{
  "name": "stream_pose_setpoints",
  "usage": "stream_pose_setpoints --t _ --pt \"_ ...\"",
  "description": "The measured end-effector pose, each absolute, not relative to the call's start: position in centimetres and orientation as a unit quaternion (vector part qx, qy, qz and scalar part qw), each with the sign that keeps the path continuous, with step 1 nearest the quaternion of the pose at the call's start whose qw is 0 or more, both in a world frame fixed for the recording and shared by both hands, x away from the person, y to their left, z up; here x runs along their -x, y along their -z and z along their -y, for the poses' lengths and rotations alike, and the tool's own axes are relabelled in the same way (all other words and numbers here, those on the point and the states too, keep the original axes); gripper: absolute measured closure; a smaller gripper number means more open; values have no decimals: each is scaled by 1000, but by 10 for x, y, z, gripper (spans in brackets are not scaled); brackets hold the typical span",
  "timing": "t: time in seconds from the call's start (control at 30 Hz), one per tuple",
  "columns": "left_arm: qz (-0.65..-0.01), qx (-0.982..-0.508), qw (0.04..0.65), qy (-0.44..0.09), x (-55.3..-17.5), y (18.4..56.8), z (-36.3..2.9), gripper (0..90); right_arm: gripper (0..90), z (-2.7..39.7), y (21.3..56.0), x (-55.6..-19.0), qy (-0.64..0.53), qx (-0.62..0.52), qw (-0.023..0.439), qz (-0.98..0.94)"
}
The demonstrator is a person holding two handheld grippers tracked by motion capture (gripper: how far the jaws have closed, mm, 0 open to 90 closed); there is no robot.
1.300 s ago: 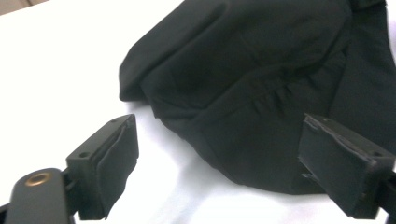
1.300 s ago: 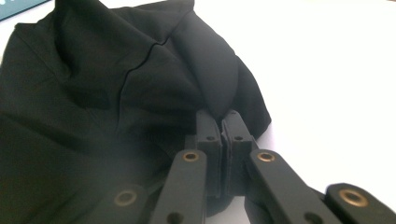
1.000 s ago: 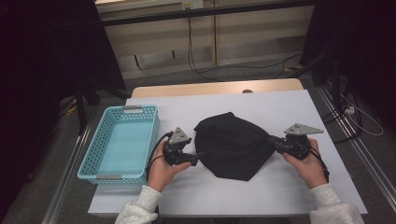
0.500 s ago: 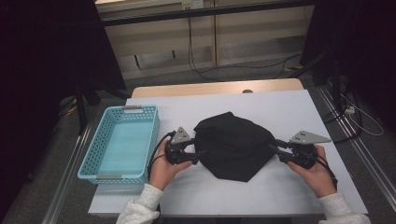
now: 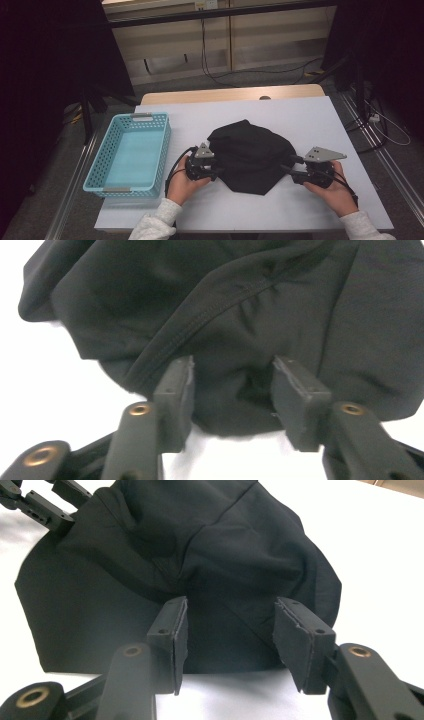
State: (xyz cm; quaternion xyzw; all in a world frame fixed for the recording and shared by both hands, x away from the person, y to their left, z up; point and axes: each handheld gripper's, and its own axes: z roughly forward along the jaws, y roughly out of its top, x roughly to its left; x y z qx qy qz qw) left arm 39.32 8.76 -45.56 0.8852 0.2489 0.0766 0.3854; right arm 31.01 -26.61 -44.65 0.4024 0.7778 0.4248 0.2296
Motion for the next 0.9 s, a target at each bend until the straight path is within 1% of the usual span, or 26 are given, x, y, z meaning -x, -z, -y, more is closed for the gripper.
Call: stream_pose_setpoints --t 0.03,0.1,0.17,0.3,0.33,0.4,0.5,0.7,0.9 --pt "-248 -886 385 -70 -393 456 -87 604 491 266 447 -311 -423 -403 229 -779" --pt "-249 -885 387 -64 -392 456 -85 652 493 266 447 -311 -425 -403 228 -778" --pt "-249 -887 385 -58 -390 455 -84 736 496 266 448 -311 -427 -405 229 -776" --pt "-253 -887 383 -49 -389 454 -82 839 515 266 448 -311 -428 -405 228 -775" --pt "-252 -888 381 -50 -389 453 -81 852 520 266 448 -311 -427 -404 227 -776" --pt "-258 -888 378 -48 -389 451 -80 867 553 266 448 -311 -423 -409 227 -776" --pt "-267 -880 388 -56 -389 444 -83 874 550 266 448 -312 -429 -410 227 -772" --pt "-296 -843 441 -84 -393 420 -98 880 529 262 446 -310 -442 -392 220 -776" --pt "-316 -831 450 -87 -399 418 -107 881 548 248 447 -310 -446 -371 198 -790"
